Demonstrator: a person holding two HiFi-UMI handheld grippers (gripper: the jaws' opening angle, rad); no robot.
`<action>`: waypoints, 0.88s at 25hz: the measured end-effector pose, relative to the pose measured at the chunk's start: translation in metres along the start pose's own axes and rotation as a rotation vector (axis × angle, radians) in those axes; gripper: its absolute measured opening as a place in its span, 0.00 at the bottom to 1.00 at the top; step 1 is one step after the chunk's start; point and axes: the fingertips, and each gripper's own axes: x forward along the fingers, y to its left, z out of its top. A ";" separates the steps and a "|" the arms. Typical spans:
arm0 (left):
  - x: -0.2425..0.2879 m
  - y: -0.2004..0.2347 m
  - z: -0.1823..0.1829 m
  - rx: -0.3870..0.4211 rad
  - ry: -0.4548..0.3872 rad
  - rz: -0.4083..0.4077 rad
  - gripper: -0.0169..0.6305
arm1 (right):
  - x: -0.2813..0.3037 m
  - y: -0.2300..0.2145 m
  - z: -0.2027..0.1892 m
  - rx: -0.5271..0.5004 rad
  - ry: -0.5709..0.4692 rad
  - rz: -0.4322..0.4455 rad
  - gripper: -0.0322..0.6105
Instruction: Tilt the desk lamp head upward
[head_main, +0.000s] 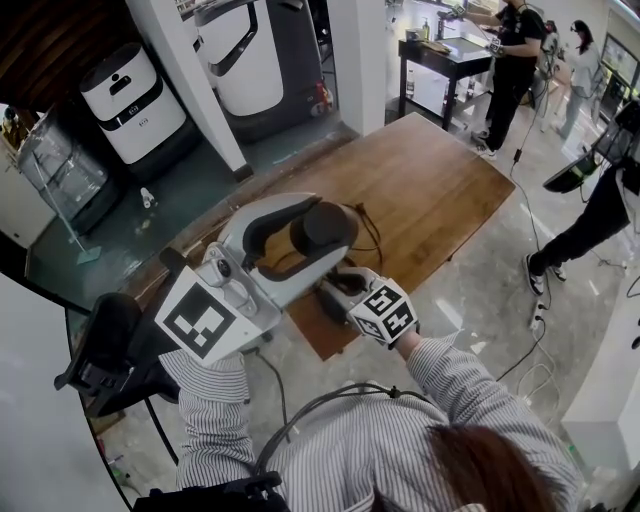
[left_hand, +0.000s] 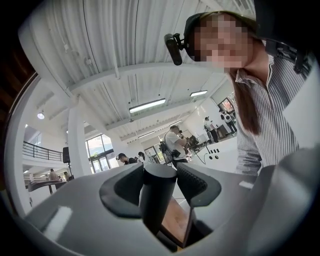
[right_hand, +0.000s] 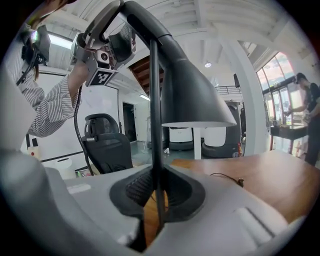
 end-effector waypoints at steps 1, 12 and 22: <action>-0.001 0.000 0.000 0.001 -0.007 0.004 0.36 | 0.000 0.000 0.000 0.004 -0.001 -0.002 0.11; 0.001 -0.013 0.002 0.104 -0.040 0.029 0.36 | -0.002 -0.002 0.001 0.042 -0.004 -0.004 0.11; -0.005 -0.023 0.001 0.112 -0.097 0.057 0.36 | -0.001 -0.001 0.000 0.058 -0.001 0.003 0.11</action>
